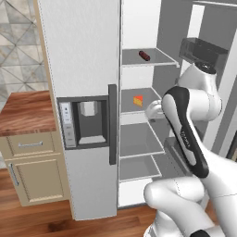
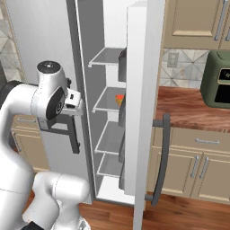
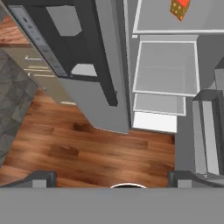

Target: Retrieve the sausage and cheese from the fridge and place them on the cutting board on the counter.

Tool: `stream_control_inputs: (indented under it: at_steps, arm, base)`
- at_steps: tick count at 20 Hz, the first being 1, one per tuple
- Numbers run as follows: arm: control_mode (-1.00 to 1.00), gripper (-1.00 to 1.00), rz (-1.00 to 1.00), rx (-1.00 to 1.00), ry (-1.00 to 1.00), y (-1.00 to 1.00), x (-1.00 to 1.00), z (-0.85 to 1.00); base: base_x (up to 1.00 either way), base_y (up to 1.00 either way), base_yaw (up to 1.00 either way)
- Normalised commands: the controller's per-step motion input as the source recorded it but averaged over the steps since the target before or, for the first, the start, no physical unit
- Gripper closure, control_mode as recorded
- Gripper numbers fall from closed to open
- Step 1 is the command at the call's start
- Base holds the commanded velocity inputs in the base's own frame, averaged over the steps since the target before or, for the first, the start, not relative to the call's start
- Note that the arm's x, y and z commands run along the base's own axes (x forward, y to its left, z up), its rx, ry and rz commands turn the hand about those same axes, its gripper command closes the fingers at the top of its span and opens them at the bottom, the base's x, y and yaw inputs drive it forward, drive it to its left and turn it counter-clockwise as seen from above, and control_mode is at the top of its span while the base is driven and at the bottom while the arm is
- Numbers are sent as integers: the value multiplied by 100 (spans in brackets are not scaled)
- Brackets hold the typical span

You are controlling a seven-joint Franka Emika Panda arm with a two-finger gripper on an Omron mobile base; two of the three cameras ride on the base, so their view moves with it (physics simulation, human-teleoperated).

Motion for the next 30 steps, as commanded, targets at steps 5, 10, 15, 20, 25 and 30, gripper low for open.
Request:
stream_control_inputs:
  at_steps: [5,10,15,20,25,30]
  arm:
    - [-100,-100,2,0,0,20,0,-6]
    - [-100,-100,0,0,0,5,0,0]
    - [-100,-100,0,-1,0,0,0,0]
    - [-100,-100,-20,0,1,0,-1,0]
    - [-100,-100,-28,0,3,-1,-5,0]
    - [-100,-100,-11,0,3,-19,0,0]
  base:
    - [0,0,0]
    - [0,0,0]
    - [0,0,0]
    - [0,0,0]
    - [0,0,0]
    - [0,0,0]
